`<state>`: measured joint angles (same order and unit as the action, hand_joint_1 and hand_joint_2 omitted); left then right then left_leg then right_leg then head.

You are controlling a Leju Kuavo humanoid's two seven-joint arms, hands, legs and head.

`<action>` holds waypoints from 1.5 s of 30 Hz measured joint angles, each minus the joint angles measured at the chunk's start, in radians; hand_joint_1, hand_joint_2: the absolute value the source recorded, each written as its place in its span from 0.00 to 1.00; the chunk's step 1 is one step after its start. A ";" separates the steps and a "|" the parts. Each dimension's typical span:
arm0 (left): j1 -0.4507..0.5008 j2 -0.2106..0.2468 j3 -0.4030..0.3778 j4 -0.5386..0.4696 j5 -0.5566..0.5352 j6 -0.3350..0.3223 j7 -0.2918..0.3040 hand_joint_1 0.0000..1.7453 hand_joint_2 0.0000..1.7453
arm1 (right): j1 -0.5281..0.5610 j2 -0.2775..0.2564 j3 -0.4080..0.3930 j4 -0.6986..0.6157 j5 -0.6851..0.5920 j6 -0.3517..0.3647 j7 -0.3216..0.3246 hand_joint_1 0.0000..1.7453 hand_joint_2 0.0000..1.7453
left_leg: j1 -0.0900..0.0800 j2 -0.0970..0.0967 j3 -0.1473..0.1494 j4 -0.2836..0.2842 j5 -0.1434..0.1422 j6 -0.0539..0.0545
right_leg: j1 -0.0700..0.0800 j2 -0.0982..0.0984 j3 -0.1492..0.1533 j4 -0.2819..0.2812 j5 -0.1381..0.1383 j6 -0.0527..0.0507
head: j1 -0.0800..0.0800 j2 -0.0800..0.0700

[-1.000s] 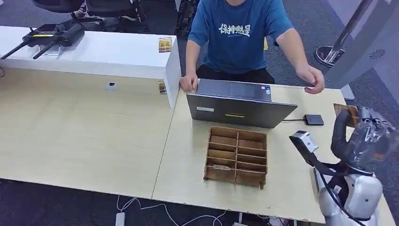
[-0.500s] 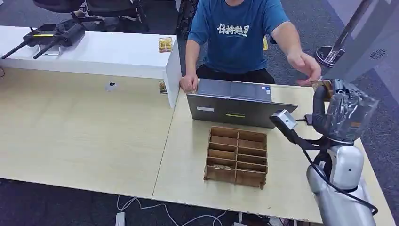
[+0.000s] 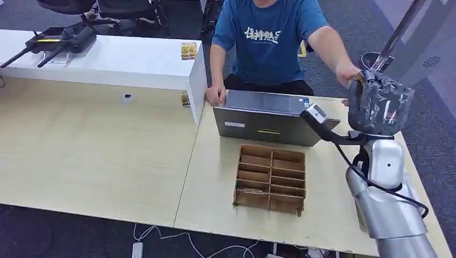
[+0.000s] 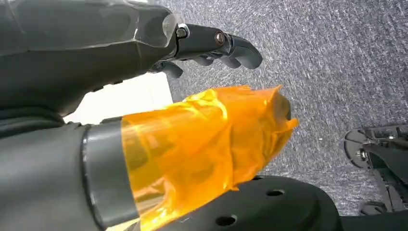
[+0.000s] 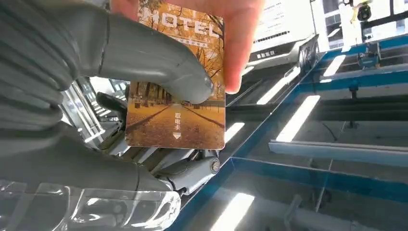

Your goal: Pass the card to the sensor for recognition and then transmit it.

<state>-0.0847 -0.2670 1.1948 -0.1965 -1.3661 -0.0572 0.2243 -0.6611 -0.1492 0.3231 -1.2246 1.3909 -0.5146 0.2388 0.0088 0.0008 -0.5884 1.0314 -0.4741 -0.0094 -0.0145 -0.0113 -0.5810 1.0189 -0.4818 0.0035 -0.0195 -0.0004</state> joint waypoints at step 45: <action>0.002 0.002 -0.001 0.000 0.044 0.020 -0.014 0.00 0.00 | 0.274 -0.005 -0.061 -0.179 -0.124 -0.175 -0.066 0.00 1.00 | 0.000 -0.001 0.000 0.000 0.000 0.000 | 0.000 -0.001 -0.001 -0.001 0.000 0.000 | 0.000 0.000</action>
<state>-0.0832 -0.2651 1.1936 -0.1965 -1.3218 -0.0370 0.2106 -0.3873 -0.1537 0.2618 -1.4037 1.2673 -0.6897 0.1732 0.0087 0.0002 -0.5884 1.0315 -0.4745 -0.0092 -0.0145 -0.0120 -0.5815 1.0178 -0.4821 0.0037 -0.0195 -0.0004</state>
